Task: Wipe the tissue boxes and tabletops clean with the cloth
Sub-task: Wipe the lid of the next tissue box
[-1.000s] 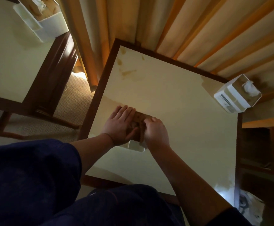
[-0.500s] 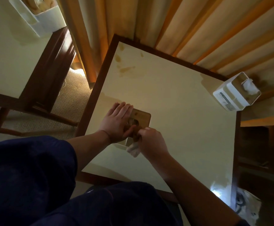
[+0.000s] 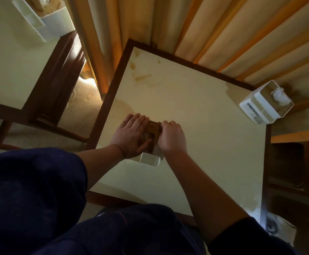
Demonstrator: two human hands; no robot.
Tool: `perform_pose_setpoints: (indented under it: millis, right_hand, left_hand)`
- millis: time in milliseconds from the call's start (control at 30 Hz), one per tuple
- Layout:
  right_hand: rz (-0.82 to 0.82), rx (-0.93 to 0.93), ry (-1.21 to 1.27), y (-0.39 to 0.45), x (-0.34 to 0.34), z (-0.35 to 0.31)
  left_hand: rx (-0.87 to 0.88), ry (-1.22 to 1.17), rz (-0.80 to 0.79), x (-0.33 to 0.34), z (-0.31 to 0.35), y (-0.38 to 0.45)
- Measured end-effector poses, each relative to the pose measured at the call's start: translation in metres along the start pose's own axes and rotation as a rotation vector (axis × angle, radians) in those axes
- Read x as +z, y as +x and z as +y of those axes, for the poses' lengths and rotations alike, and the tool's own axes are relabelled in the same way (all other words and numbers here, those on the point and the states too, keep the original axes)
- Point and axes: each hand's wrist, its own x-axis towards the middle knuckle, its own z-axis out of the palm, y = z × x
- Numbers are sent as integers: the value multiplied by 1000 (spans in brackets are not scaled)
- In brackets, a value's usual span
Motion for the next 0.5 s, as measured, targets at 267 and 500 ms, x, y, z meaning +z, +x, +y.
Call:
perform_pose_setpoints:
  millis: [267,500]
  right_hand:
    - [-99,-149,56,-63,18,5]
    - [-170,-187,47,-55,19,10]
  left_hand:
    - [-15,39,-56,3,-1,-1]
    - [12,43,-71,1,-3,-1]
